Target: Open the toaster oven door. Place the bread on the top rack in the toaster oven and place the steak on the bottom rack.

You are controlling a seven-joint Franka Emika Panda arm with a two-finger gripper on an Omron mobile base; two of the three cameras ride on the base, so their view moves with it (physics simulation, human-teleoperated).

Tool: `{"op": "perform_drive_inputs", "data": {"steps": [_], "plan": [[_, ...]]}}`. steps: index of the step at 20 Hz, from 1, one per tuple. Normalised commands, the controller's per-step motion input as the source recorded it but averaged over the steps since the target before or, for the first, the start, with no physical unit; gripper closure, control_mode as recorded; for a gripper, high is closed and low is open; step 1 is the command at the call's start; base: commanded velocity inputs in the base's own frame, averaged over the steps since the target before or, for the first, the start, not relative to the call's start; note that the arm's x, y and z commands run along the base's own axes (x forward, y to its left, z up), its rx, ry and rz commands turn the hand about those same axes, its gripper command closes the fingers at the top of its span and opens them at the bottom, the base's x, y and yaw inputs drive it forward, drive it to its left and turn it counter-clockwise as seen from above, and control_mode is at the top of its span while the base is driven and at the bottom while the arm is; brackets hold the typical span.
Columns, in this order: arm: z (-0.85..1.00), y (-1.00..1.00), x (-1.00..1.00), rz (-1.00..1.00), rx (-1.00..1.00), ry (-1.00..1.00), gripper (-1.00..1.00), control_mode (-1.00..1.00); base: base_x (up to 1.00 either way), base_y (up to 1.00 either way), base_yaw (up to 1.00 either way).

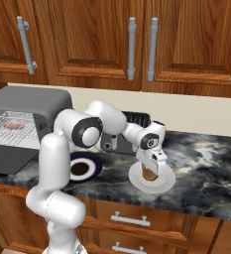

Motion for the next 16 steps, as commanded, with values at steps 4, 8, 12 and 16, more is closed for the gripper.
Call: {"op": "perform_drive_inputs", "data": {"steps": [4,8,12,16], "plan": [[-0.07,0.0,-0.2,0.0,0.0,0.01,1.0,-1.0,0.0,0.0,0.0],[-0.05,0.01,-0.15,0.0,0.0,0.02,1.0,-1.0,0.0,0.0,0.0],[0.01,0.0,-0.24,0.0,0.0,0.0,1.0,-1.0,0.0,0.0,0.0],[0.15,0.0,-0.24,0.0,0.0,0.0,1.0,-1.0,0.0,0.0,0.0]]}}
